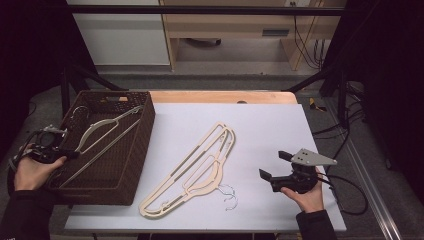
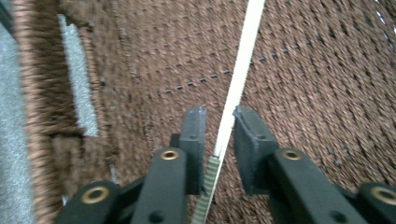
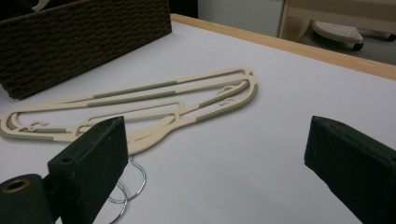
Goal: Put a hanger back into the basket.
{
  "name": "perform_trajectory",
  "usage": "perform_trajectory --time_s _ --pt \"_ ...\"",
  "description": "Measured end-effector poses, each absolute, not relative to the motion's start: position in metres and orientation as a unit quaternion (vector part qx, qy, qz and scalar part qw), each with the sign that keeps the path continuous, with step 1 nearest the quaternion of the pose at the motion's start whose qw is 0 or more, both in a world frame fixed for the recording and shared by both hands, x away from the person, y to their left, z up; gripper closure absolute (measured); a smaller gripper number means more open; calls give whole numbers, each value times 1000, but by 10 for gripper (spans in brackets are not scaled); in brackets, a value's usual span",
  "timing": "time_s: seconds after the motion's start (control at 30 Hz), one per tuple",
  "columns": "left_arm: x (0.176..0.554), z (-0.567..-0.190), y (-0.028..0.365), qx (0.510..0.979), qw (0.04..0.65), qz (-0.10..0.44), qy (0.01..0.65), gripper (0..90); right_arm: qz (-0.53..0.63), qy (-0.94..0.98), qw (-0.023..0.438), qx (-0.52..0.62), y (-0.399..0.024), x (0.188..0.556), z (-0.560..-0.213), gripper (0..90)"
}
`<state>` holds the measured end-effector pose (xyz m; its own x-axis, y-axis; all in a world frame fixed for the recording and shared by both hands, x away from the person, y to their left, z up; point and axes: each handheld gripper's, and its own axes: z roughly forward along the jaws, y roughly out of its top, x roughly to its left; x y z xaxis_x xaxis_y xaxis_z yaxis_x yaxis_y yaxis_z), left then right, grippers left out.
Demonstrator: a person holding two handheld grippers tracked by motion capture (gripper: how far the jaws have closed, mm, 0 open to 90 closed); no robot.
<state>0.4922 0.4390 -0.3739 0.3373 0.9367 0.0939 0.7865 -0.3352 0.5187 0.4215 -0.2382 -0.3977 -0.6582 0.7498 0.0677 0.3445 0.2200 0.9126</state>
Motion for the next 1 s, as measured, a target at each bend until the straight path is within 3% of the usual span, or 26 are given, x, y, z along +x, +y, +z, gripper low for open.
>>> perform_trajectory --time_s 0.33,0.53,0.77,1.0 --pt "484 -369 444 778 210 227 547 581 511 754 201 362 -238 422 -397 64" --pt "490 -373 444 780 177 229 555 611 511 753 201 361 -238 422 -397 64" --pt "485 -371 441 776 182 246 552 591 512 753 198 362 -238 421 -397 63" --pt "466 -347 421 771 248 276 517 483 514 753 197 361 -239 421 -397 64"
